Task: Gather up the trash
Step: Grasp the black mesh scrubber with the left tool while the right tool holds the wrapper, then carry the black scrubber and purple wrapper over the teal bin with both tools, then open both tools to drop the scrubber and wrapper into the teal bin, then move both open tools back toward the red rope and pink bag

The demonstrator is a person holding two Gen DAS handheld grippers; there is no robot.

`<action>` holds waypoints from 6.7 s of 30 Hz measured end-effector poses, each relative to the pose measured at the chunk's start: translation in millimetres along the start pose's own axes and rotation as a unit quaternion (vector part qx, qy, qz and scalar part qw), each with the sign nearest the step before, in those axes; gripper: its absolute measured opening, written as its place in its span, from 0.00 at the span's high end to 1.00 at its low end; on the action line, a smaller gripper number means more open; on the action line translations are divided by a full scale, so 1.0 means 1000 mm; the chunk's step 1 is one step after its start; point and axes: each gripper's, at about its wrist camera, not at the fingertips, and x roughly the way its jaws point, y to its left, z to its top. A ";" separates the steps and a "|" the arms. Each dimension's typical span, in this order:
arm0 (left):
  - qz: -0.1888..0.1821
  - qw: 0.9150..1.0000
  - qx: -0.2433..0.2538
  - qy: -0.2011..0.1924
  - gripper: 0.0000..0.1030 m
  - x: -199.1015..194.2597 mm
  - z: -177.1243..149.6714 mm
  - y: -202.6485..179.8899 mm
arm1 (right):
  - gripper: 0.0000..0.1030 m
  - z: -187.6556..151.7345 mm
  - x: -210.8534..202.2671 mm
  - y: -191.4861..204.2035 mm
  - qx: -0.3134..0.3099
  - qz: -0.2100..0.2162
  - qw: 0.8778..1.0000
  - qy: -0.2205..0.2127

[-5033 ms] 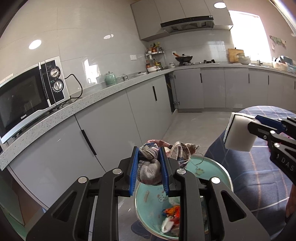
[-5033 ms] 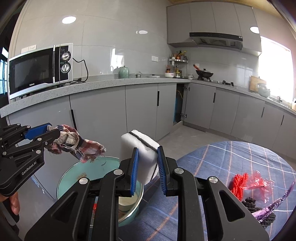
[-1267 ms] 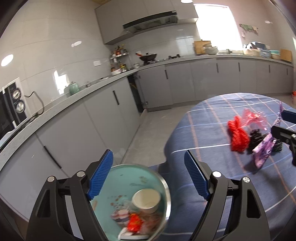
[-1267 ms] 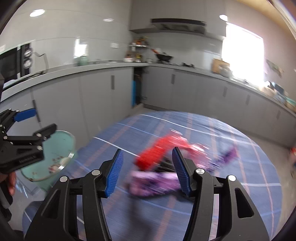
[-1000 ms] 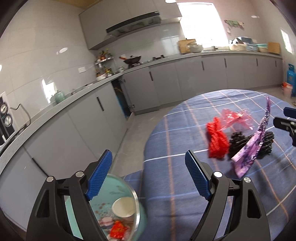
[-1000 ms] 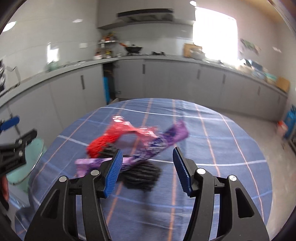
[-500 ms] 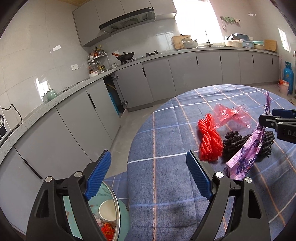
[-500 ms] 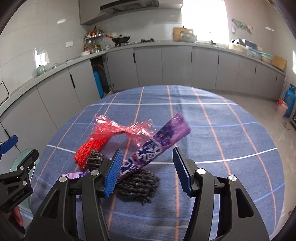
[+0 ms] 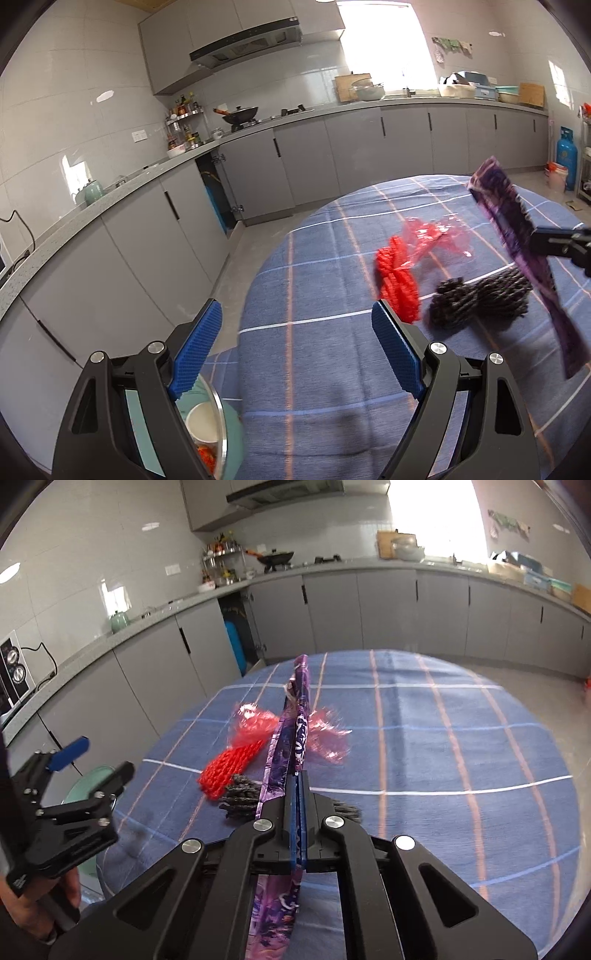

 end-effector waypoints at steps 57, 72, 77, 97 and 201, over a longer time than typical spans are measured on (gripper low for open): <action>0.010 0.998 -0.055 -0.018 0.95 -0.052 -0.004 0.047 | 0.98 -0.010 0.006 0.066 -0.085 0.049 0.994 -0.050; 0.075 0.994 -0.082 -0.016 0.95 -0.071 -0.028 0.113 | 0.98 -0.002 0.018 0.149 -0.140 0.097 0.983 -0.069; 0.096 0.991 -0.091 -0.012 0.95 -0.073 -0.039 0.130 | 0.98 0.000 0.022 0.173 -0.160 0.107 0.979 -0.071; 0.168 0.980 -0.109 0.012 0.95 -0.072 -0.067 0.189 | 0.98 0.001 0.038 0.240 -0.209 0.142 0.965 -0.069; 0.054 0.999 -0.005 -0.004 0.10 0.016 0.011 0.024 | 0.47 0.030 0.061 0.021 -0.093 -0.061 0.993 -0.032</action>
